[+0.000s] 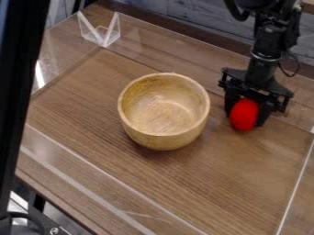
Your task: Move the red fruit to the right side of the table
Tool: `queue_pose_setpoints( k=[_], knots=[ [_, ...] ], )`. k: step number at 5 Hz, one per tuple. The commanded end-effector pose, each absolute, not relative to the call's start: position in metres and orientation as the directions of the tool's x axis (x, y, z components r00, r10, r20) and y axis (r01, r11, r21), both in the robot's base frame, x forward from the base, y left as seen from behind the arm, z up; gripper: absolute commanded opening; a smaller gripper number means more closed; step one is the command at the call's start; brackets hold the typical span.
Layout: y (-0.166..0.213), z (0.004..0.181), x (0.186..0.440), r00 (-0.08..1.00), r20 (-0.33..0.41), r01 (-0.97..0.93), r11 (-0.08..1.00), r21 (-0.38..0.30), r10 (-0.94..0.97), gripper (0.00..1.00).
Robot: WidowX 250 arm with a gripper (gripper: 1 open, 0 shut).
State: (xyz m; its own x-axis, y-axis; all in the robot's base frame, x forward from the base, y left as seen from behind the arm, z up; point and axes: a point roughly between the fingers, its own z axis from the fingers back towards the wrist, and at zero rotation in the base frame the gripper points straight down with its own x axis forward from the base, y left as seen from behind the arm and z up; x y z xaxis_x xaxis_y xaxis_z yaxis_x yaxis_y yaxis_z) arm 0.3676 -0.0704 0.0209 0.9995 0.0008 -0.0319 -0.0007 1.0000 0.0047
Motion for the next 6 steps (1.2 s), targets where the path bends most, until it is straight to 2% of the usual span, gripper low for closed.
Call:
queue_pose_setpoints(
  k=[1,2,3,4,5,6],
  knots=[
    [-0.075,0.052,0.373,0.998,0.061,-0.006,1.0,-0.008,0.007,0.0],
    [-0.078,0.057,0.374,0.997,0.083,-0.004,1.0,-0.012,0.005,1.0],
    [-0.081,0.062,0.375,0.994,0.108,-0.001,1.0,-0.018,0.003,1.0],
    [-0.081,0.063,0.373,0.992,0.126,0.0,1.0,-0.023,0.003,0.0],
    [-0.082,0.063,0.374,0.99,0.141,0.002,1.0,-0.023,0.002,0.0],
    [-0.082,0.061,0.374,0.99,0.14,0.0,1.0,-0.018,0.003,1.0]
  ],
)
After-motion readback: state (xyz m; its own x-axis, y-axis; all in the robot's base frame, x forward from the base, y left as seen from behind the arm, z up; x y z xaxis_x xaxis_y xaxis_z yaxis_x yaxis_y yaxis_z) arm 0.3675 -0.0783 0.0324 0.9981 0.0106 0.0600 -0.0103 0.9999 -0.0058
